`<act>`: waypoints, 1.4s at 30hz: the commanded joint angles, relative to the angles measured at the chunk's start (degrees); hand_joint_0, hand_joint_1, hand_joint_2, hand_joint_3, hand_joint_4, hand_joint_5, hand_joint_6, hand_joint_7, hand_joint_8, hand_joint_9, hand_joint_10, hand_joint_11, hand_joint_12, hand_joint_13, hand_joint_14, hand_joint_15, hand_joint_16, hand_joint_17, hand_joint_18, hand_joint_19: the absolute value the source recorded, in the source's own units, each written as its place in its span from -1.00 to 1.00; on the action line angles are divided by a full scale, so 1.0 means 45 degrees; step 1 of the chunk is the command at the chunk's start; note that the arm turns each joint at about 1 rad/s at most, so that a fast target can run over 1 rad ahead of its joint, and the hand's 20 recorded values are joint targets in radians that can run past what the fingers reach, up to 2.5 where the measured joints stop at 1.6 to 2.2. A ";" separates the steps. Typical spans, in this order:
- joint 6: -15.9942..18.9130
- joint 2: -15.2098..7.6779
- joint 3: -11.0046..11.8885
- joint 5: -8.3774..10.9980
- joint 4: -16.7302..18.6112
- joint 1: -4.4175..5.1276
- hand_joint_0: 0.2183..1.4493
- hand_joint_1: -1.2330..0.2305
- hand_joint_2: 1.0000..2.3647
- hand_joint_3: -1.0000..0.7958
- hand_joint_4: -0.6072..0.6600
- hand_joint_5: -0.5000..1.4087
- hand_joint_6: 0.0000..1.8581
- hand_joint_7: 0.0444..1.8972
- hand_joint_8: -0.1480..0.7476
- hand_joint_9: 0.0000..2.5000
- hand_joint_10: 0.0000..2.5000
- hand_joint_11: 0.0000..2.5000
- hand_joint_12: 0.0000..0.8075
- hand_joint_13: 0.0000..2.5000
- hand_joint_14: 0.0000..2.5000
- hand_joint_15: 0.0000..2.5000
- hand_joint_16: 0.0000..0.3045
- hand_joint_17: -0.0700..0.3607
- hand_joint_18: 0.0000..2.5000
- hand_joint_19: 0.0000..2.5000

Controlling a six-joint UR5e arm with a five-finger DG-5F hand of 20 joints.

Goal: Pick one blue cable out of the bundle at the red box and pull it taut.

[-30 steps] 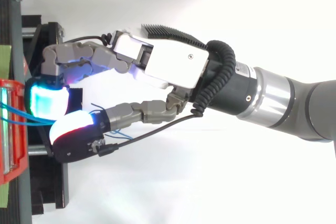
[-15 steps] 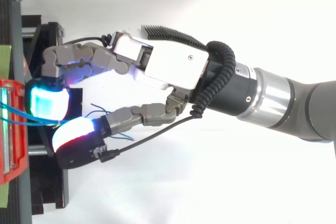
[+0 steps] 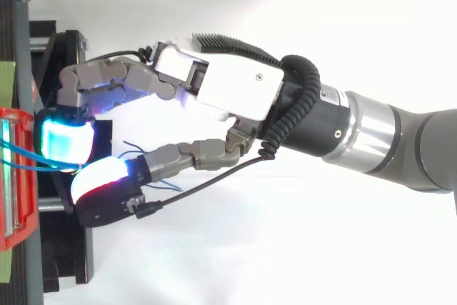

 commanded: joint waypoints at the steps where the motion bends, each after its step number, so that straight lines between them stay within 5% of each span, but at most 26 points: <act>1: 0.0000 0.0000 -0.0005 0.0000 -0.0008 -0.0002 -0.44 -0.20 -0.98 -0.30 0.38 -0.60 -0.35 0.32 0.20 -0.40 -0.99 -0.41 0.15 -0.49 -0.99 -0.76 -0.59 -0.03 -0.45 -0.64; 32: 0.0293 0.0000 0.0014 0.0000 -0.0281 -0.0002 -0.41 -0.36 -0.96 0.03 0.22 -0.67 -0.11 0.19 0.20 -0.40 -0.99 -0.38 0.14 -0.50 -0.99 -0.75 -0.60 -0.03 -0.45 -0.65; 42: 0.0605 0.0352 0.0014 -0.0098 -0.1258 0.0037 -0.39 -0.41 -0.96 0.03 0.16 -0.66 -0.11 0.18 0.18 -0.40 -0.99 -0.37 0.13 -0.50 -0.99 -0.76 -0.60 -0.04 -0.45 -0.66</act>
